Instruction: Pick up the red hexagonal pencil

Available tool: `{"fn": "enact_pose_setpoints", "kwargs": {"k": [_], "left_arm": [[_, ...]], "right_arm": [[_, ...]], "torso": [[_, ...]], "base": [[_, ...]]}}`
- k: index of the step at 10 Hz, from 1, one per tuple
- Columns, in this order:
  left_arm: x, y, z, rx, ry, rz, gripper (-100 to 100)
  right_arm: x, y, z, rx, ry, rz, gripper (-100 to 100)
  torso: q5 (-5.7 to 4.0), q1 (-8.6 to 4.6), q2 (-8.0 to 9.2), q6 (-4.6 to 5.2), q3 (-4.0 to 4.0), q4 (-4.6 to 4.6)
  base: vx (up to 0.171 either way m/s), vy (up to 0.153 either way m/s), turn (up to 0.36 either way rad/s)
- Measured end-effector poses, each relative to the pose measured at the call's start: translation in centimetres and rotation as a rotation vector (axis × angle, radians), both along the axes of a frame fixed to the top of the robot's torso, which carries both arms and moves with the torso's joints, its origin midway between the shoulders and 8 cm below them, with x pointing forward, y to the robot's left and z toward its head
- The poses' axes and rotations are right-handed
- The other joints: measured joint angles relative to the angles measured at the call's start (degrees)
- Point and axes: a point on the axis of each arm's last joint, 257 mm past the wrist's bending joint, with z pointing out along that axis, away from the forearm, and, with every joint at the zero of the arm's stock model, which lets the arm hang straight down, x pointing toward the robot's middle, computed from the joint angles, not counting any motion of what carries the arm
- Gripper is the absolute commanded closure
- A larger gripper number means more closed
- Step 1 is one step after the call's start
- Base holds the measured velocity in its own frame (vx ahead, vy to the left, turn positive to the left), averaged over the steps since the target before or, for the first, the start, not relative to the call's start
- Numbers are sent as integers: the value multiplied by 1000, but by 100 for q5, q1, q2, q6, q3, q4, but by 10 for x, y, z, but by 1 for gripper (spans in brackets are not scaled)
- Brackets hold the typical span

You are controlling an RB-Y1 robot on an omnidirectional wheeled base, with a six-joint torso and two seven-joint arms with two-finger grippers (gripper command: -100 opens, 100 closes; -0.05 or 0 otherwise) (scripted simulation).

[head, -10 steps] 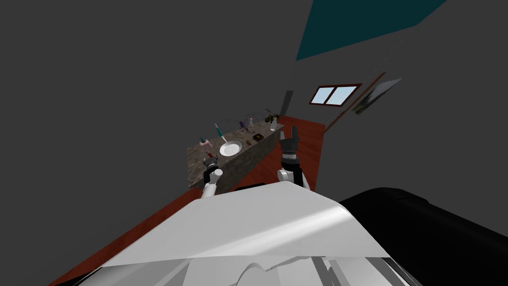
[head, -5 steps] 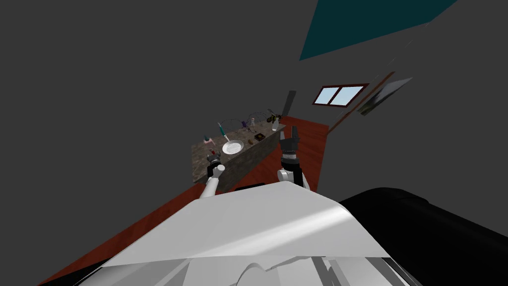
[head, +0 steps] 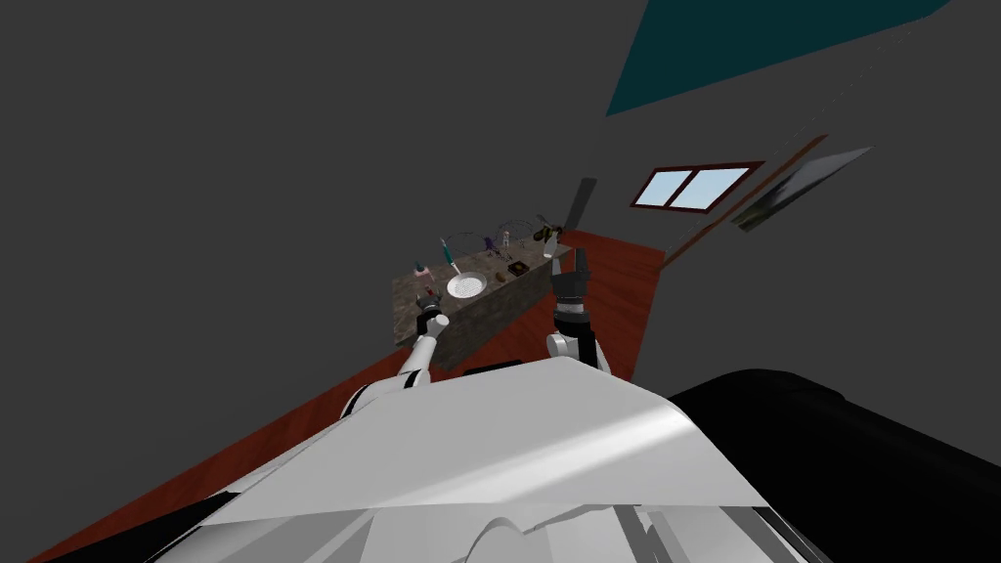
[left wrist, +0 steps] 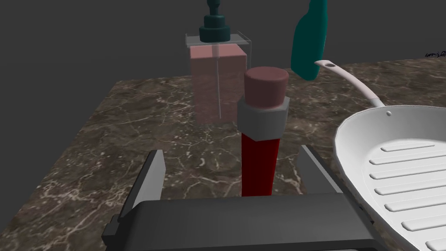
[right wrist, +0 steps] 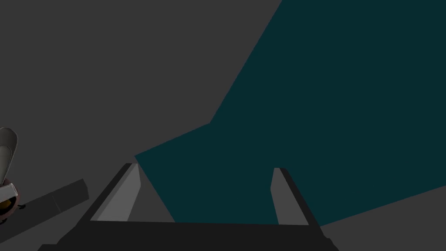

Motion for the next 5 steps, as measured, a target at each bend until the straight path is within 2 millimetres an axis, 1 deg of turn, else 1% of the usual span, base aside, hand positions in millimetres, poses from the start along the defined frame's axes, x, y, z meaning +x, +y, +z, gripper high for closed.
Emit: {"fn": "enact_pose_setpoints", "kwargs": {"k": [1, 2, 5], "left_arm": [[8, -9, 4, -3, -3, -12, -100], [9, -10, 4, -3, -3, -13, 100], [9, -10, 4, -5, -3, -13, 100]], "right_arm": [[0, 0, 0, 0, 0, 0, 0], [0, 0, 0, 0, 0, 0, 0], [0, 0, 0, 0, 0, 0, 0]], "torso": [[0, -4, -5, 2, -3, -1], [-1, -6, -11, -1, -6, -3], [-4, -8, -15, -2, -9, -4]], "base": [[-9, 5, -12], [0, 0, 0], [0, 0, 0]]}}
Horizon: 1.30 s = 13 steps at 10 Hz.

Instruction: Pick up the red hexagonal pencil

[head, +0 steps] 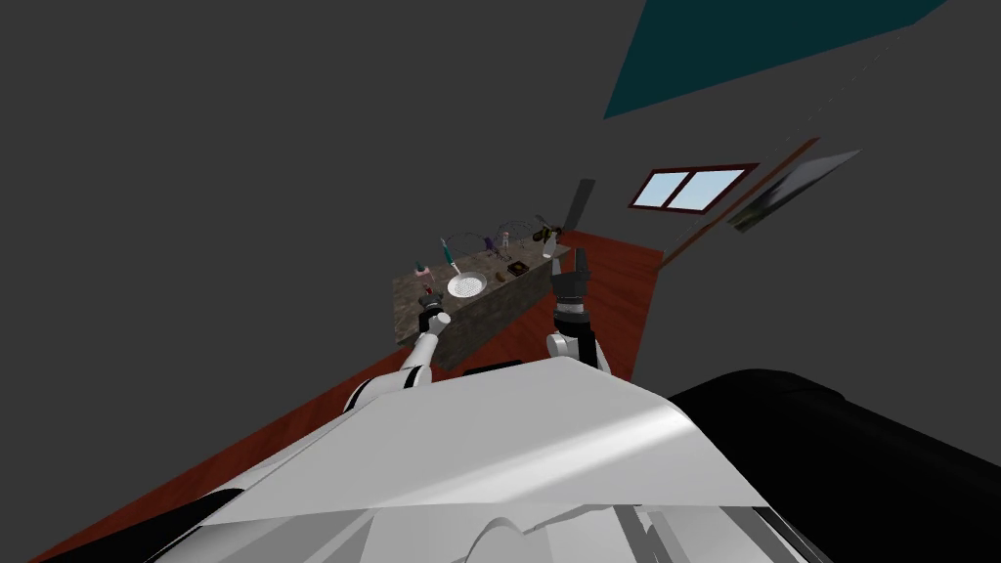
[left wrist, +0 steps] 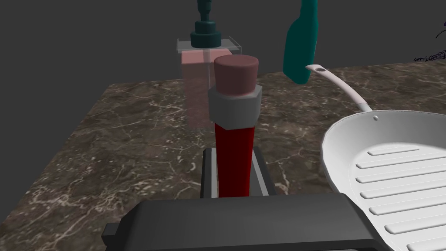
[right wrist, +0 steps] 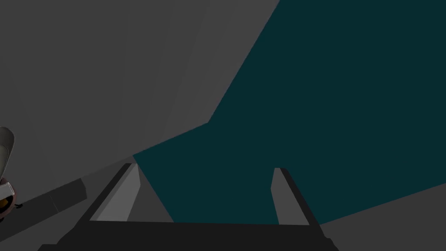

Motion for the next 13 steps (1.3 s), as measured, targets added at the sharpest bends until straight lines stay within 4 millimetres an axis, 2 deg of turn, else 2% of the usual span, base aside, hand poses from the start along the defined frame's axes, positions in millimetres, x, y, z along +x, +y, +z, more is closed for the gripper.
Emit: {"fn": "enact_pose_setpoints", "kwargs": {"k": [1, 2, 3, 8, 11, 13], "left_arm": [[0, 0, 0, 0, -1, 0, 100], [0, 0, 0, 0, -1, 0, 0], [0, 0, 0, 0, -1, 0, 100], [-37, 28, -17, -19, 9, 50, 100], [-64, 46, -14, -24, -12, 86, 100], [-81, 60, -20, -26, -12, 109, 100]], "right_arm": [[0, 0, 0, 0, 0, 0, 0], [0, 0, 0, 0, 0, 0, 0], [0, 0, 0, 0, 0, 0, 0], [0, 0, 0, 0, 0, 0, 0], [0, 0, 0, 0, 0, 0, 0], [0, 0, 0, 0, 0, 0, 0]], "torso": [[0, 0, -2, -1, -2, -2], [0, 0, -3, -1, -3, -2], [1, 0, -3, -1, -3, -2], [4, -3, -24, 2, -15, -7], [7, 2, -29, 2, -17, -6], [19, 15, -36, 5, -26, -18]], "base": [[0, 0, 0], [0, 0, 0], [72, -21, -197], [50, -14, -91], [52, -13, -103], [65, -10, -158]]}}
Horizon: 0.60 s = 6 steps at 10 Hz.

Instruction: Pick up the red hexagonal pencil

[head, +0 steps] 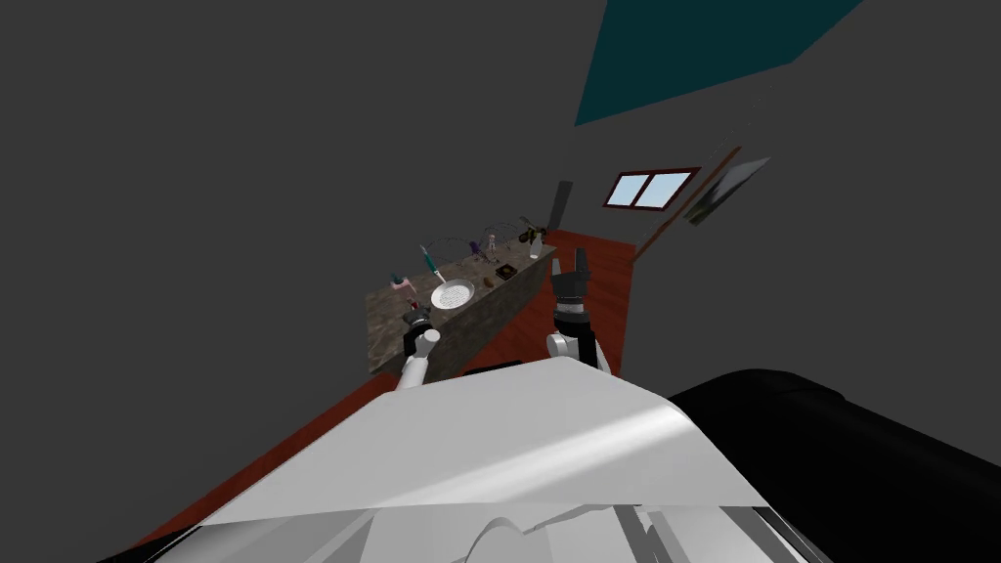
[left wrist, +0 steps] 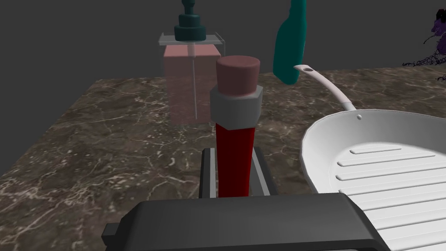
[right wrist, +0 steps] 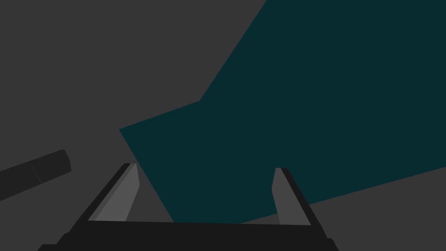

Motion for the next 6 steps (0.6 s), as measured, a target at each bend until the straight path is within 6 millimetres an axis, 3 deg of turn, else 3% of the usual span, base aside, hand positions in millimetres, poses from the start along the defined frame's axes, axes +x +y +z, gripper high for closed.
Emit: {"fn": "enact_pose_setpoints", "kwargs": {"k": [6], "left_arm": [[-50, 27, -7, -2, 1, 49, 100]], "right_arm": [[0, 0, 0, 0, 0, 0, 0]], "torso": [[20, 29, 11, -37, -14, -39]], "base": [[31, -6, -51]]}}
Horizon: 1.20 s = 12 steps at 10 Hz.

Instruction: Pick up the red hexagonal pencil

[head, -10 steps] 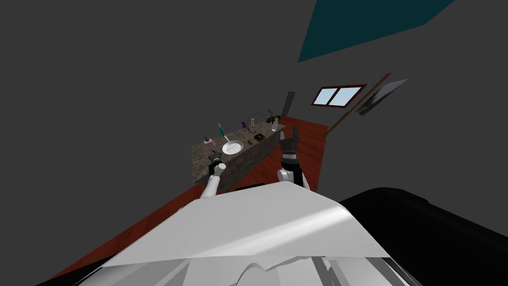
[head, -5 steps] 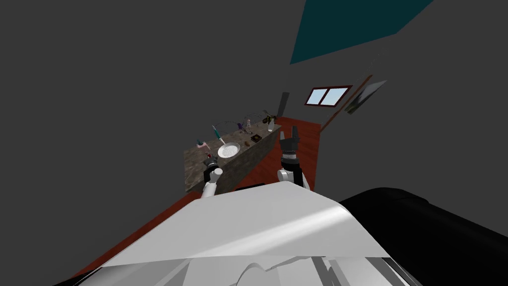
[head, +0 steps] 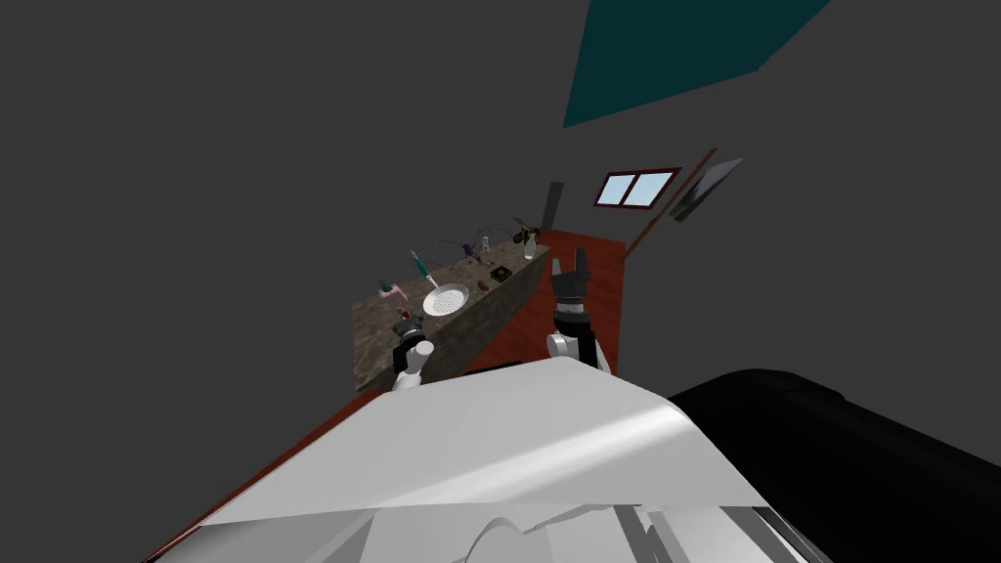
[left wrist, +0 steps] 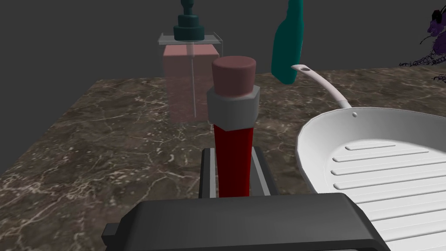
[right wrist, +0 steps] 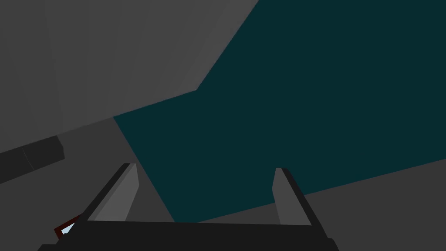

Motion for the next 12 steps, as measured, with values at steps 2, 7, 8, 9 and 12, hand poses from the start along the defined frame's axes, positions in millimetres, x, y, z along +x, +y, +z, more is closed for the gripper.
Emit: {"fn": "enact_pose_setpoints", "kwargs": {"k": [2, 7, 8, 9, 12], "left_arm": [[-16, 9, -3, -5, 5, 19, 100], [-71, 30, -1, 1, 10, 64, 100], [-81, 35, 0, -2, 12, 76, 100], [-90, 38, 2, 0, 12, 84, 100], [-115, 46, 8, 6, 15, 104, 100]], "right_arm": [[0, 0, 0, 0, 0, 0, 0], [0, 0, 0, 0, 0, 0, 0], [0, 0, 0, 0, 0, 0, 0], [0, 0, 0, 0, 0, 0, 0], [0, 0, 0, 0, 0, 0, 0]], "torso": [[11, 14, -1, -4, -7, -14], [9, 21, -2, -19, -12, -22], [9, 16, -8, -7, -14, -20], [8, 18, -9, -12, -15, -21], [8, 14, -7, -5, -12, -17]], "base": [[52, -6, -156], [49, -6, -94], [54, 3, -124], [32, -1, -7], [44, -2, -111]]}}
